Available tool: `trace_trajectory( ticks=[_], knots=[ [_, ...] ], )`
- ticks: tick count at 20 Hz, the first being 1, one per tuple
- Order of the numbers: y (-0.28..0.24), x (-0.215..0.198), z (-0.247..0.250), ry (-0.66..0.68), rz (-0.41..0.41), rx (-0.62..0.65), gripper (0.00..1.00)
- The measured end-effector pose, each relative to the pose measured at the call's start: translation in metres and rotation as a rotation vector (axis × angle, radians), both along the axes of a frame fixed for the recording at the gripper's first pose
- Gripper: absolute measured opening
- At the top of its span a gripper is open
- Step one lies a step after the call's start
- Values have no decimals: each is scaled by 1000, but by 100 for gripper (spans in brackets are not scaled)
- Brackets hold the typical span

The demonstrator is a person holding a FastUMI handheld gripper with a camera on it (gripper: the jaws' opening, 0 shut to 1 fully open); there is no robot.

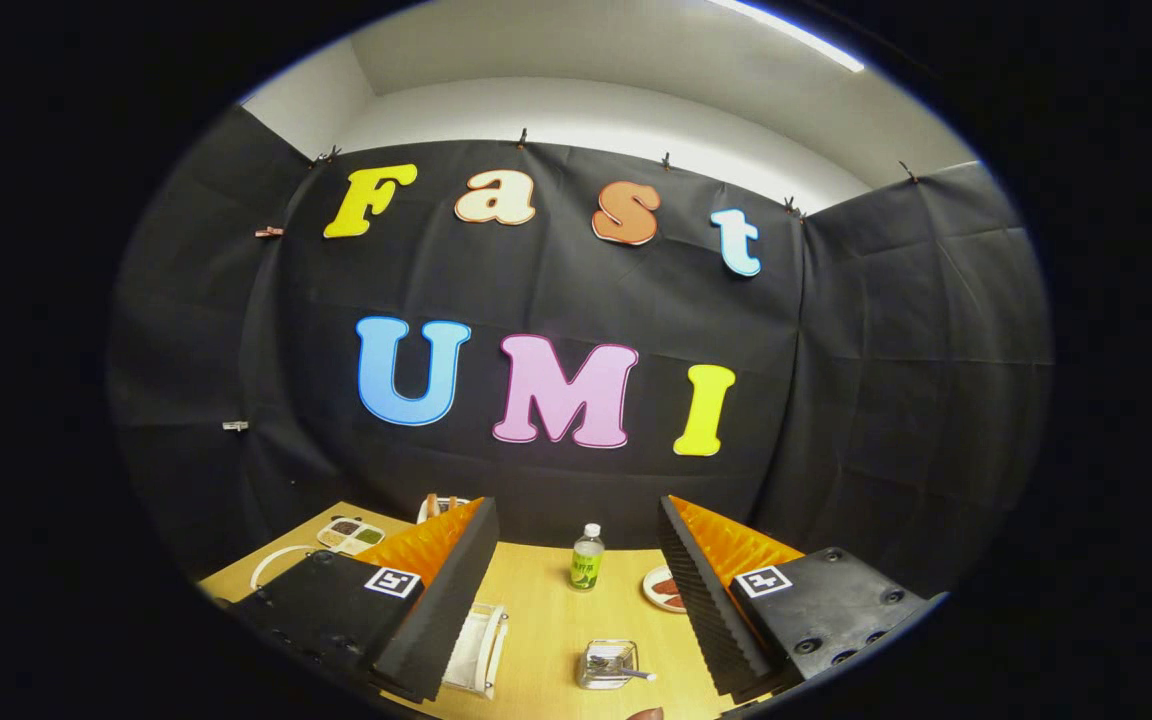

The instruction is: Take the plate from the dish rack, then take the spoon from the basket and place it into the plate.

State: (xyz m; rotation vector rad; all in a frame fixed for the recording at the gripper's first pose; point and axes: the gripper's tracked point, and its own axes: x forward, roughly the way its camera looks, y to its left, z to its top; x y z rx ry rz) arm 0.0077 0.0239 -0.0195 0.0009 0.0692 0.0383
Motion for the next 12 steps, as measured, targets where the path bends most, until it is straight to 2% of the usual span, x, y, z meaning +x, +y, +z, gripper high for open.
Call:
trace_trajectory(
  ticks=[3, 7, 12],
  knots=[
    [26, 9, -29, 107, 57, 41, 98],
    [62, 27, -69, 225, 115, 36, 98],
    [118, 49, -139, 422, 166, 58, 98]
  ],
)
